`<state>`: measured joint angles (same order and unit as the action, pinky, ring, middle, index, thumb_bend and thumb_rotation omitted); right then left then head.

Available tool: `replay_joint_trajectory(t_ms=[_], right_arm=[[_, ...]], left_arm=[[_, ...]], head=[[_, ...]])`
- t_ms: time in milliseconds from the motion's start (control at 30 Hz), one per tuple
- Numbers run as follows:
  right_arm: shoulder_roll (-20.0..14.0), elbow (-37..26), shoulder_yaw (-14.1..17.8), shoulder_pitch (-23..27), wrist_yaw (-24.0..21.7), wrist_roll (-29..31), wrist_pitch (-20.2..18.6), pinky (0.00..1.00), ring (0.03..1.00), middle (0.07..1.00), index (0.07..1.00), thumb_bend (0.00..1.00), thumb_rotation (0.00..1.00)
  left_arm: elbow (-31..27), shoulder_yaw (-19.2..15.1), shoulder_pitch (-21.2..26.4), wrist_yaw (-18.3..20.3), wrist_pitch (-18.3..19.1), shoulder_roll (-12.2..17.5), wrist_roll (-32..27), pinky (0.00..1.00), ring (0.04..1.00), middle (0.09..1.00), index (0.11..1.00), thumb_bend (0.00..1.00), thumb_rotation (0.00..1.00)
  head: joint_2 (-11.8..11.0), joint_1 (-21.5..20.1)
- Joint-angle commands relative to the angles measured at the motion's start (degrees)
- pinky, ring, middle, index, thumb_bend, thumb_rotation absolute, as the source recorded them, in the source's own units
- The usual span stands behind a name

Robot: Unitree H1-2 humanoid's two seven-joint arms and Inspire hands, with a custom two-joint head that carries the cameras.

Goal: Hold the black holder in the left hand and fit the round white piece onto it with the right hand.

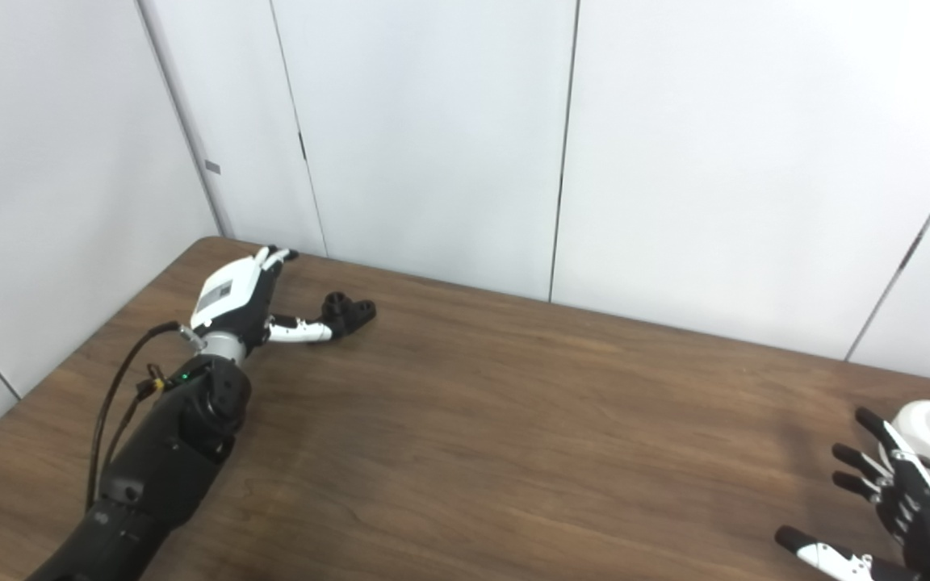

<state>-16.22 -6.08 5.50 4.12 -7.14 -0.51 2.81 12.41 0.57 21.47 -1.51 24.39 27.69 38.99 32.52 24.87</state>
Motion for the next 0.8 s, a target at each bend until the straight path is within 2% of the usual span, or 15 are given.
replay_joint_trajectory(t_ms=[0, 267, 400, 767], right_arm=[[-0.7, -2.4, 0.8, 0.9, 0.4, 0.4, 1.8, 0.78, 0.846, 0.968, 0.905, 0.62, 0.07], [-1.0, -2.8, 0.9, 0.4, 0.0, 0.9, 2.2, 0.76, 0.841, 0.972, 0.908, 0.63, 0.12], [-0.9, -3.1, 1.0, 0.2, 0.1, 0.9, 2.0, 0.75, 0.831, 0.965, 0.904, 0.65, 0.14], [-0.6, -4.9, 0.8, -0.4, 0.5, -0.1, 0.3, 0.71, 0.810, 0.949, 0.893, 0.66, 0.17]], left_arm=[[0.2, 0.2, 3.1, -1.1, 0.2, 2.6, 1.1, 1.00, 1.000, 1.000, 0.851, 1.00, 0.40], [2.4, 3.6, 3.0, -1.3, 1.4, 2.3, 2.3, 1.00, 1.000, 1.000, 0.819, 1.00, 0.43], [4.2, 4.0, 3.3, -2.0, 1.3, 1.4, 1.4, 1.00, 1.000, 1.000, 0.812, 1.00, 0.38], [11.2, 5.0, 4.1, -7.9, -2.9, -0.7, -0.1, 1.00, 1.000, 1.000, 0.765, 1.00, 0.35]], head=[[0.1, -0.1], [0.6, -0.6], [0.9, -0.7], [1.4, -1.3]])
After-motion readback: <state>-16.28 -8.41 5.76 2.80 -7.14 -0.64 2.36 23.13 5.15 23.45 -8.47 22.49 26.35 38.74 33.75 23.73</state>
